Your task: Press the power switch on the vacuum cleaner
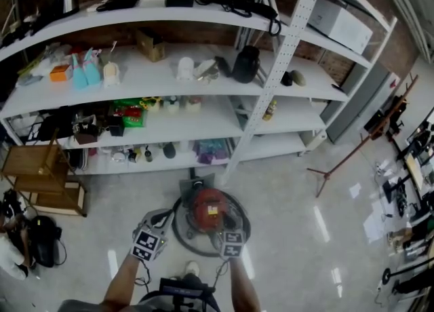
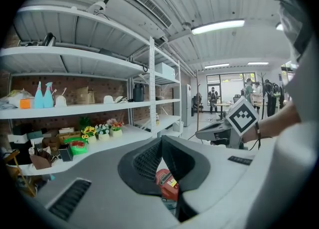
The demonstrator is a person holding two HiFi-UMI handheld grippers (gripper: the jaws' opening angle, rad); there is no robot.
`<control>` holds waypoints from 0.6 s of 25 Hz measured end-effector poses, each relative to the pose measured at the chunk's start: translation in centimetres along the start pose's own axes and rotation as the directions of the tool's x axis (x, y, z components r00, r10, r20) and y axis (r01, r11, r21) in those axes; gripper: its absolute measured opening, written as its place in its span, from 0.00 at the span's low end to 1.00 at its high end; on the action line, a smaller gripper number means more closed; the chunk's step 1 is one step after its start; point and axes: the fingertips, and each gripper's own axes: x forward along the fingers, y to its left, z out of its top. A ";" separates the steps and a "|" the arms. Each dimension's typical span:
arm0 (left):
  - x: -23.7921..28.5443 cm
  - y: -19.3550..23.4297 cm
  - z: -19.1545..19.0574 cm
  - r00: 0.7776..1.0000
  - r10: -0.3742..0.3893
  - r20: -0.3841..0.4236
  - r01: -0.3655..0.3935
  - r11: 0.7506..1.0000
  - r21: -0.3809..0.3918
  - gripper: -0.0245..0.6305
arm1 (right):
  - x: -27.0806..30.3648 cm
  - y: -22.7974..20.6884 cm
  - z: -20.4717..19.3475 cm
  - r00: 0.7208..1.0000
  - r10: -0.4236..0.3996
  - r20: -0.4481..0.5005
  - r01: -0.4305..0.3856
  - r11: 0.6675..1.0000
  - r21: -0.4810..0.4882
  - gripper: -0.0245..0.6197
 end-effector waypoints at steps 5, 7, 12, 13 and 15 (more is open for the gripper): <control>-1.2 -1.0 3.5 0.998 -0.021 0.065 0.019 0.999 0.032 0.05 | -4.0 1.7 4.4 0.997 -0.006 0.080 0.010 0.999 -0.047 0.06; -2.2 -1.4 4.5 0.996 -0.031 0.083 0.028 0.999 0.039 0.05 | -5.9 2.6 5.7 0.994 -0.012 0.107 0.018 0.998 -0.053 0.06; -3.8 -2.0 5.6 0.992 -0.051 0.118 0.044 0.997 0.066 0.05 | -9.0 3.4 7.2 0.986 -0.041 0.164 0.051 0.997 -0.058 0.06; -4.0 -2.2 5.7 0.991 -0.056 0.124 0.048 0.996 0.069 0.05 | -9.6 3.4 7.1 0.984 -0.048 0.173 0.059 0.997 -0.056 0.06; -4.3 -2.7 5.8 0.989 -0.066 0.134 0.058 0.996 0.065 0.05 | -10.8 3.4 7.0 0.981 -0.063 0.181 0.073 0.996 -0.053 0.06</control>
